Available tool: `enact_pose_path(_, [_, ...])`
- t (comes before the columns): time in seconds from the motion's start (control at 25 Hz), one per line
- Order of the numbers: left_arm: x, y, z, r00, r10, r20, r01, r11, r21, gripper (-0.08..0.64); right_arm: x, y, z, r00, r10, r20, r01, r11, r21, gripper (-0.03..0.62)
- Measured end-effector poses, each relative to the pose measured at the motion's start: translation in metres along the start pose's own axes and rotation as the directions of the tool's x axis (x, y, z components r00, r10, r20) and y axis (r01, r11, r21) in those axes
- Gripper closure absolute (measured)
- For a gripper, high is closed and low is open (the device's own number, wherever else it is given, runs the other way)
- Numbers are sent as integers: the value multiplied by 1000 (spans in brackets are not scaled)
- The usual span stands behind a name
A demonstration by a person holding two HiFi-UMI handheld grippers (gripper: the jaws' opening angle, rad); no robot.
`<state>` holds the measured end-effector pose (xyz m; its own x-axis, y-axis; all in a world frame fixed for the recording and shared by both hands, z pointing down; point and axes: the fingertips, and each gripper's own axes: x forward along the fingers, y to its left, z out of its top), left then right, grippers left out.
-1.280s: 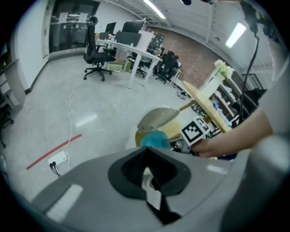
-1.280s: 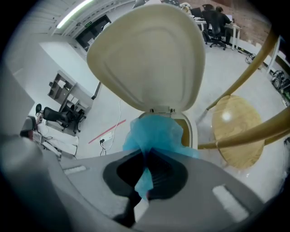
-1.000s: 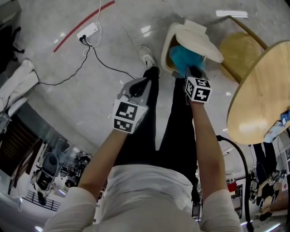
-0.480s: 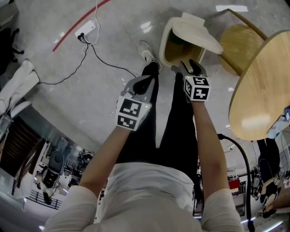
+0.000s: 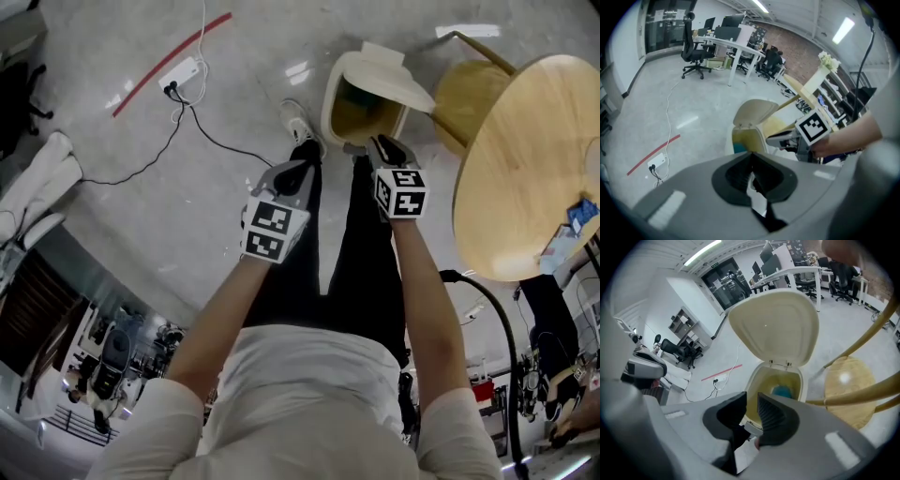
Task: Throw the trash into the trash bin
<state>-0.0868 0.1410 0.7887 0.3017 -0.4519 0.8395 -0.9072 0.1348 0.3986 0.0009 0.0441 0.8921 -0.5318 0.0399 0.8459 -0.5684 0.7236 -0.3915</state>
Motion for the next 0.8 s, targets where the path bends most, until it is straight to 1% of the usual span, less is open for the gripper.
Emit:
enact_pose_path(0.24, [-26, -18, 11, 1000, -26, 5, 27, 1000, -3, 555, -38, 16, 18, 1000, 10, 21, -9, 1000, -24, 575])
enact_pose_path(0.44, [-53, -24, 24, 999, -15, 38, 15, 1000, 1, 555, -71, 32, 33, 999, 17, 38, -16, 999, -35, 589])
enact_pose_path(0.56, [-67, -28, 29, 999, -9, 40, 9, 1000, -5, 554, -92, 41, 43, 998, 26, 53, -24, 999, -42, 589])
enact_pose_path(0.8, [-95, -48, 43, 998, -44, 45, 42, 999, 33, 555, -139, 58, 60, 997, 47, 66, -41, 996, -81, 591])
